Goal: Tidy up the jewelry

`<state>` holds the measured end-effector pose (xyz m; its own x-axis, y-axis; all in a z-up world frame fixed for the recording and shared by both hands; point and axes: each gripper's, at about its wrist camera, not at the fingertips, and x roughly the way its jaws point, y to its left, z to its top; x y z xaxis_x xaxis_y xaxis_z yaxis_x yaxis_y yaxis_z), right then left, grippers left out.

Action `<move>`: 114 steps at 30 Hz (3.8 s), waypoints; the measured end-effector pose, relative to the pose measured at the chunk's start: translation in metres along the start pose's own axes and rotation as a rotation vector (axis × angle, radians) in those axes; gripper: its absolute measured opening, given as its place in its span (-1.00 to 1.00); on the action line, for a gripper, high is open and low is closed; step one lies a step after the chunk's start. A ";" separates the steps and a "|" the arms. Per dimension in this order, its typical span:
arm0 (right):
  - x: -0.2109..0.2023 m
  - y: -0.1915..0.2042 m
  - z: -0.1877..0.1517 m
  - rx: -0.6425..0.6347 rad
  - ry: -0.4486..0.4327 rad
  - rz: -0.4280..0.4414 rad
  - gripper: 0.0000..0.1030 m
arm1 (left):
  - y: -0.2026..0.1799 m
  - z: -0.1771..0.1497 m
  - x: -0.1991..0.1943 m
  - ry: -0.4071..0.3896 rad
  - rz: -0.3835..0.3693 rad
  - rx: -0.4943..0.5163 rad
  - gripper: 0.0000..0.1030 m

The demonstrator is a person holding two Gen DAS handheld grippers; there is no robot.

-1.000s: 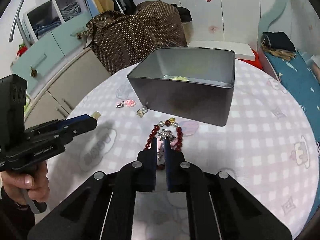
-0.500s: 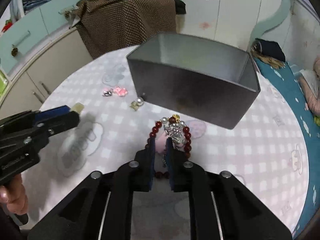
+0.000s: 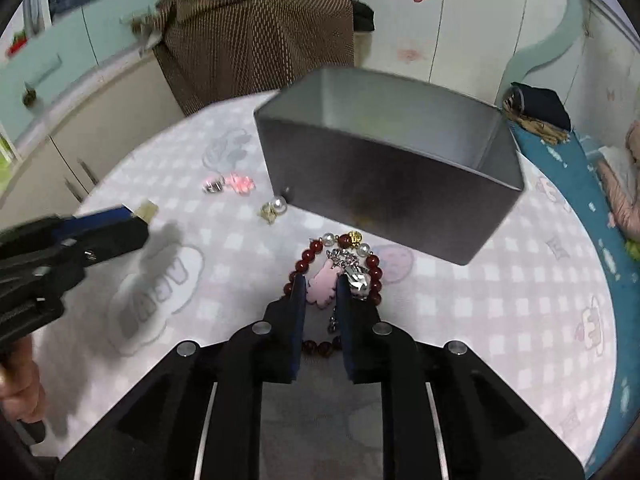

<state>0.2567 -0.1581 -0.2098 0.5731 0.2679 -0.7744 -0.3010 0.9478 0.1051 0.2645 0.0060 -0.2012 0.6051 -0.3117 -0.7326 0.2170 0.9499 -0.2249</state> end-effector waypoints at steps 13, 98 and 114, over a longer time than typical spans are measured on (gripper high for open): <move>-0.036 -0.083 0.008 0.470 -0.108 0.628 -0.73 | -0.002 0.006 -0.008 -0.024 -0.001 0.001 -0.45; -0.001 -0.016 -0.002 -0.067 0.082 -0.062 -0.88 | -0.014 0.020 -0.030 -0.071 -0.010 0.039 -0.45; -0.088 -0.027 0.021 -0.074 -0.096 0.012 -0.88 | -0.019 0.026 -0.037 -0.098 -0.025 0.049 -0.45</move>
<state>0.2306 -0.2040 -0.1314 0.6386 0.2982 -0.7094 -0.3618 0.9300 0.0653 0.2581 -0.0014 -0.1532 0.6703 -0.3381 -0.6606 0.2687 0.9404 -0.2086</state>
